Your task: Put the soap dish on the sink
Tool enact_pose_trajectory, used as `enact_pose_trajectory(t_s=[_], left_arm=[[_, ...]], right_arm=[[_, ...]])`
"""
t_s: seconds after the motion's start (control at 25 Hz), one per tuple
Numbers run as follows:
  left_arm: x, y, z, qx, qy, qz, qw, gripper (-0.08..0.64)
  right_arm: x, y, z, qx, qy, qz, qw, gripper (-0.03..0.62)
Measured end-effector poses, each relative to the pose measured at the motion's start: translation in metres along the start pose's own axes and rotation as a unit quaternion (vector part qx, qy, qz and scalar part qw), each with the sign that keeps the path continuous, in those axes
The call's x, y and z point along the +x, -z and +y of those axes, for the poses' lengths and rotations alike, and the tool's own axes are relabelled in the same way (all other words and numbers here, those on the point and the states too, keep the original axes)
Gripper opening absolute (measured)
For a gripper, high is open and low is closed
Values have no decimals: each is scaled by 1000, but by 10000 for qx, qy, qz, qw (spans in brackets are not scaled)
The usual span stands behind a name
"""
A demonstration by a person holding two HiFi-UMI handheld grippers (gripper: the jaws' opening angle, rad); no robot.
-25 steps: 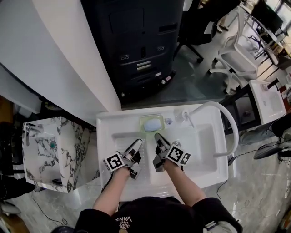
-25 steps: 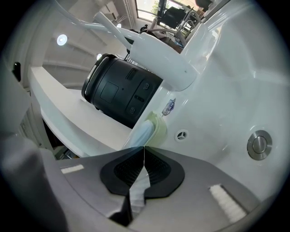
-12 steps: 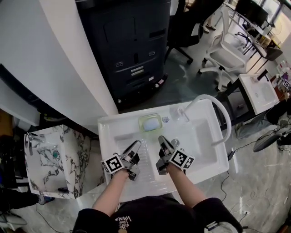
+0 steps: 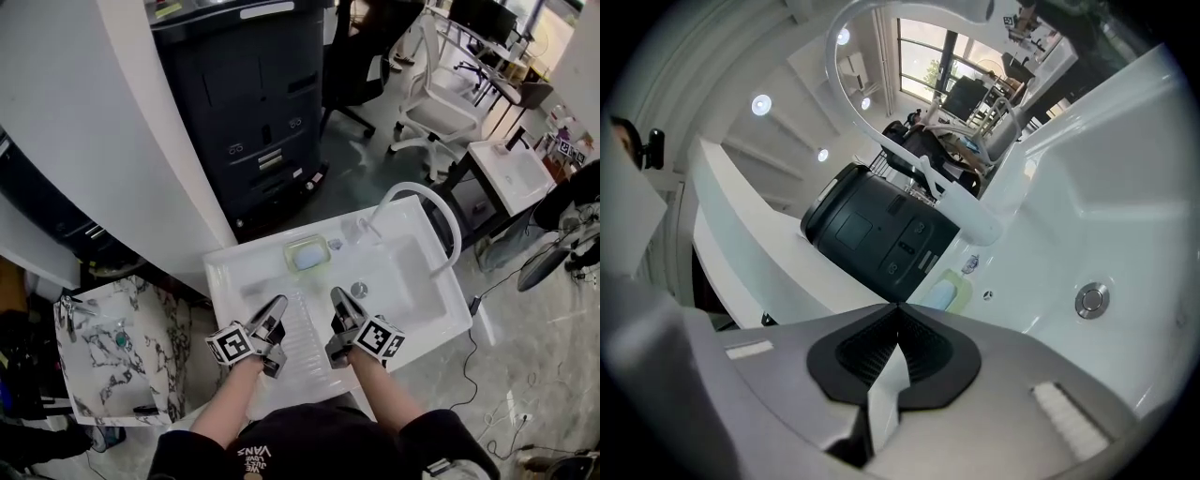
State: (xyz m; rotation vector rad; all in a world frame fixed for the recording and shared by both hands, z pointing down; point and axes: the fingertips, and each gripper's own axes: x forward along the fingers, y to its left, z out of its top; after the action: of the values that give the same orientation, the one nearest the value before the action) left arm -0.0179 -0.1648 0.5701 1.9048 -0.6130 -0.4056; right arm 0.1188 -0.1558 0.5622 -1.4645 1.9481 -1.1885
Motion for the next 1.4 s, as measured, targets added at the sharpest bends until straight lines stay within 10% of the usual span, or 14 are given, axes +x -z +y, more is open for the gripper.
enact_pose_trajectory(t_s=[1.4], left_arm=[[-81,20,-64,2094,511,1283,9680,52]], right_arm=[[-111,43,72,-1189,529,-1095,9854,2]])
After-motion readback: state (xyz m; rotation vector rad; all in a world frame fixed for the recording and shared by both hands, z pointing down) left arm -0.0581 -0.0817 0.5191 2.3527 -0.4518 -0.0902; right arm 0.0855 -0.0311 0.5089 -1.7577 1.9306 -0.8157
